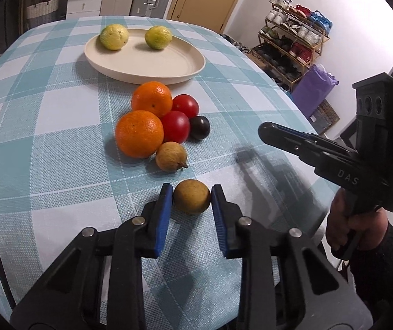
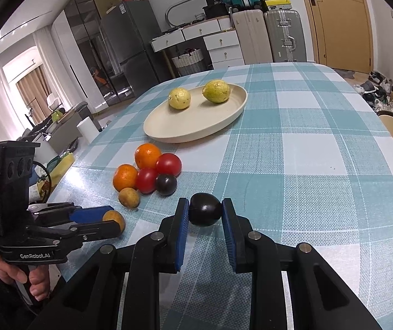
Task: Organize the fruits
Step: 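Grasp the small brown kiwi-like fruit with the left tool while the right tool holds the plum, then carry the plum and brown fruit onto the plate and open both tools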
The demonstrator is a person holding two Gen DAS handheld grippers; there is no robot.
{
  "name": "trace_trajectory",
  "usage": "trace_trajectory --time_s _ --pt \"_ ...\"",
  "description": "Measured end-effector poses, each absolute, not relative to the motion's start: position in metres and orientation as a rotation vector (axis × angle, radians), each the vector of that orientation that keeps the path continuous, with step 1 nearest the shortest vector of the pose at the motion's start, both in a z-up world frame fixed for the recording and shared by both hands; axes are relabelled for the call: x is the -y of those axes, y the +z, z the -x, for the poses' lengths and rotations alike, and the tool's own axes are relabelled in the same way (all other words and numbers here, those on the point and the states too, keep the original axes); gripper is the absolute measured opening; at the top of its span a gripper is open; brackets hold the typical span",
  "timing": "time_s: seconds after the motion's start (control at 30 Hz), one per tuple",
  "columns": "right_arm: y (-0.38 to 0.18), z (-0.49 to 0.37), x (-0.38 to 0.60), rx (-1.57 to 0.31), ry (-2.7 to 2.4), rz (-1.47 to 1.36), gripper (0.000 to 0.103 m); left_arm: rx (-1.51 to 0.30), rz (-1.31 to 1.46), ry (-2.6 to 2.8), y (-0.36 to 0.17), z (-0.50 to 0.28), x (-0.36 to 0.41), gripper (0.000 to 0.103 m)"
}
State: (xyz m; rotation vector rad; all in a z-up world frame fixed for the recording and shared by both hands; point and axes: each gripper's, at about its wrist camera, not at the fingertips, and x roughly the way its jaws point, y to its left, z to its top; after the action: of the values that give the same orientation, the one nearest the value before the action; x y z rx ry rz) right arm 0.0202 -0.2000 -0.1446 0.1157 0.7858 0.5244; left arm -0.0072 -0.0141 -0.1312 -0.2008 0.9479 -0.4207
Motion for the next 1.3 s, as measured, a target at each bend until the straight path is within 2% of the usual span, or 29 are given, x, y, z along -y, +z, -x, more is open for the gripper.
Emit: trace_trajectory --time_s 0.67,1.3 --pt "-0.136 -0.041 0.182 -0.786 0.593 -0.127 0.025 -0.866 0.303 -0.459 -0.089 -0.016 -0.018 0.026" --pt "-0.111 -0.135 0.141 -0.786 0.675 -0.120 0.025 -0.825 0.340 -0.415 -0.056 -0.162 -0.054 0.026"
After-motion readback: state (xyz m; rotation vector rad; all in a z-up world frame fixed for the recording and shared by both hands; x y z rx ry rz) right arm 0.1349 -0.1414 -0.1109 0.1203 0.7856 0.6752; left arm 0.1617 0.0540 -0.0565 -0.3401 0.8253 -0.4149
